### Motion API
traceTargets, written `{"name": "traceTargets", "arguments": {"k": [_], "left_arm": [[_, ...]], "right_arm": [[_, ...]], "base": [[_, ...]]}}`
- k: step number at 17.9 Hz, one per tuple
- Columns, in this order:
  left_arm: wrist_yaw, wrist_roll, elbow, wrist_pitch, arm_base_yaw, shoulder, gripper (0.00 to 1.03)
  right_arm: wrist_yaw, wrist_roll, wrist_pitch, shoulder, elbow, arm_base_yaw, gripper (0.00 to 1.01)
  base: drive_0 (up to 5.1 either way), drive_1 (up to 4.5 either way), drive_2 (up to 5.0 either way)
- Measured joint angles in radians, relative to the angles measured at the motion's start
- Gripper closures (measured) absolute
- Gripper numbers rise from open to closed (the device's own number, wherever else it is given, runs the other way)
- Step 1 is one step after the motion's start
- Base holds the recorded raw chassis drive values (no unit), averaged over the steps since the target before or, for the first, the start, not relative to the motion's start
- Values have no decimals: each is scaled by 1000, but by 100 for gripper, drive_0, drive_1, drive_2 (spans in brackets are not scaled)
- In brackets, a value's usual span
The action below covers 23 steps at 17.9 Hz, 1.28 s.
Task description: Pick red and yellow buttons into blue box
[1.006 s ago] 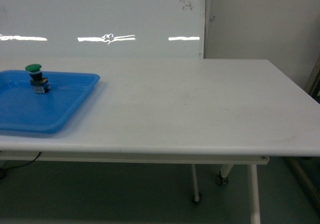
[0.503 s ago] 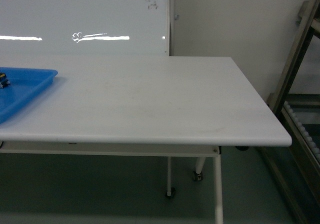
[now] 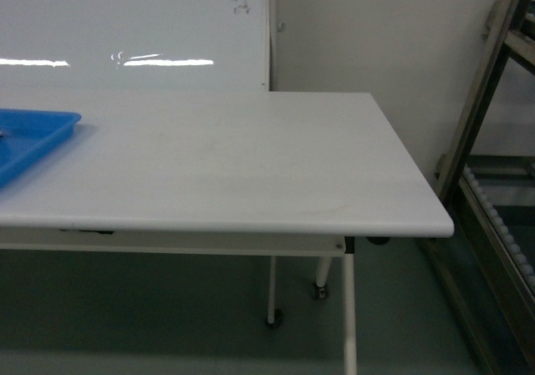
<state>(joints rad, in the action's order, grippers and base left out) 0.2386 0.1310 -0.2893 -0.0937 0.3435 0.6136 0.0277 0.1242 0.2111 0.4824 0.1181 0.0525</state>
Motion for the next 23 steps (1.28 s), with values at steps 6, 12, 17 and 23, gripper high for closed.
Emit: {"name": "traceTargets", "arguments": {"k": [6, 12, 17, 23], "left_arm": [[0, 0, 0, 3, 0, 1, 78], [0, 0, 0, 1, 0, -1, 78], [0, 0, 0, 1, -1, 0, 78], [0, 0, 0, 3, -2, 0, 78]], "right_arm": [[0, 0, -2, 0, 0, 0, 71], [2, 0, 1, -1, 0, 0, 71], [2, 0, -1, 0, 0, 0, 71], [2, 0, -1, 0, 0, 0, 71]], "base": [[449, -412, -54], [468, -370, -94], [492, -249, -249], [494, -242, -242]]}}
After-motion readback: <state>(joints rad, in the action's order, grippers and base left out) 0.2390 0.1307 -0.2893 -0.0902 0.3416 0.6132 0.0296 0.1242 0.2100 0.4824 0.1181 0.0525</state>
